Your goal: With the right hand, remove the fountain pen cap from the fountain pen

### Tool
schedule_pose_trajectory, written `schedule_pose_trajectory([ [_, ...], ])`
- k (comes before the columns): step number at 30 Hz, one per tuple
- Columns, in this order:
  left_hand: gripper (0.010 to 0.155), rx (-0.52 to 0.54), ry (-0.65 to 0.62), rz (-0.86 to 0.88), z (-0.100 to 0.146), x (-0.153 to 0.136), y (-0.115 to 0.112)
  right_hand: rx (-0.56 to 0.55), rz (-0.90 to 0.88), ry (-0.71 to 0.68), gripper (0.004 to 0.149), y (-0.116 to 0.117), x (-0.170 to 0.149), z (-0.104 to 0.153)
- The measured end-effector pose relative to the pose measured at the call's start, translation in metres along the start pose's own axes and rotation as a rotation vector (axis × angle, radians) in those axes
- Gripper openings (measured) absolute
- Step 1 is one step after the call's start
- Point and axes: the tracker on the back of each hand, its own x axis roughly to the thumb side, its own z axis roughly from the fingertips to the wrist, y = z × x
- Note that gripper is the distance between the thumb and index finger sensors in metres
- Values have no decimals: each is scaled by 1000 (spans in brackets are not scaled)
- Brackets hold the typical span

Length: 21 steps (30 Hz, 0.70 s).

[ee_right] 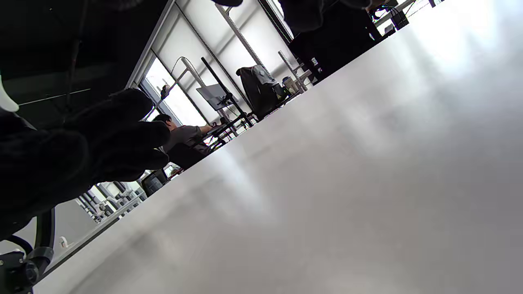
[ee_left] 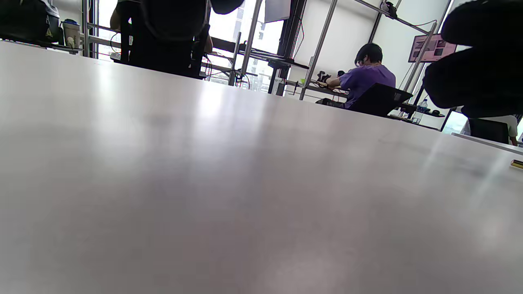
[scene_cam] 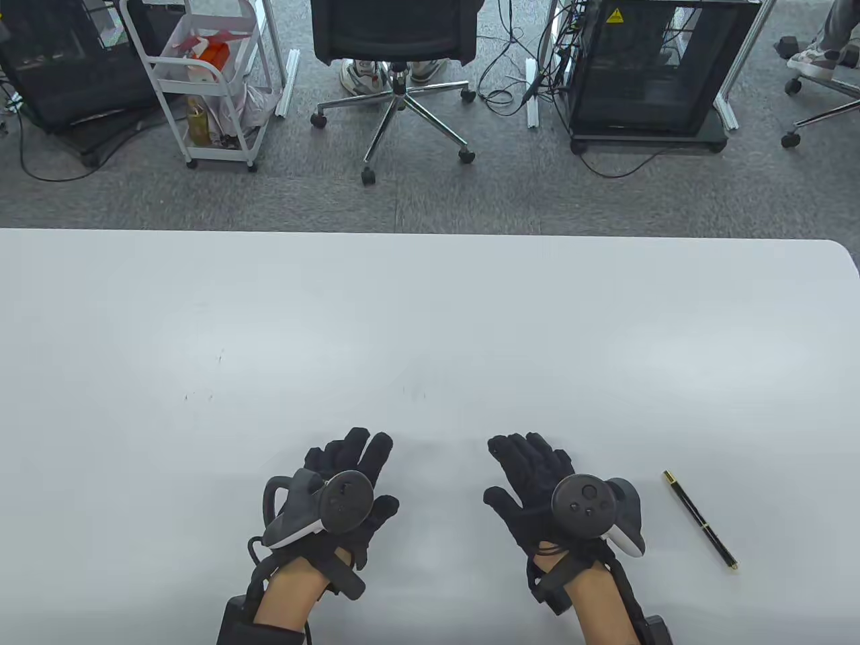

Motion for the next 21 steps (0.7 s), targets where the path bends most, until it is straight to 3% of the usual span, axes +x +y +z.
schedule_pose_trajectory([
  [21,81,-10,-17,14,-4,1,-4,23,38,18,70,0,-5,0],
])
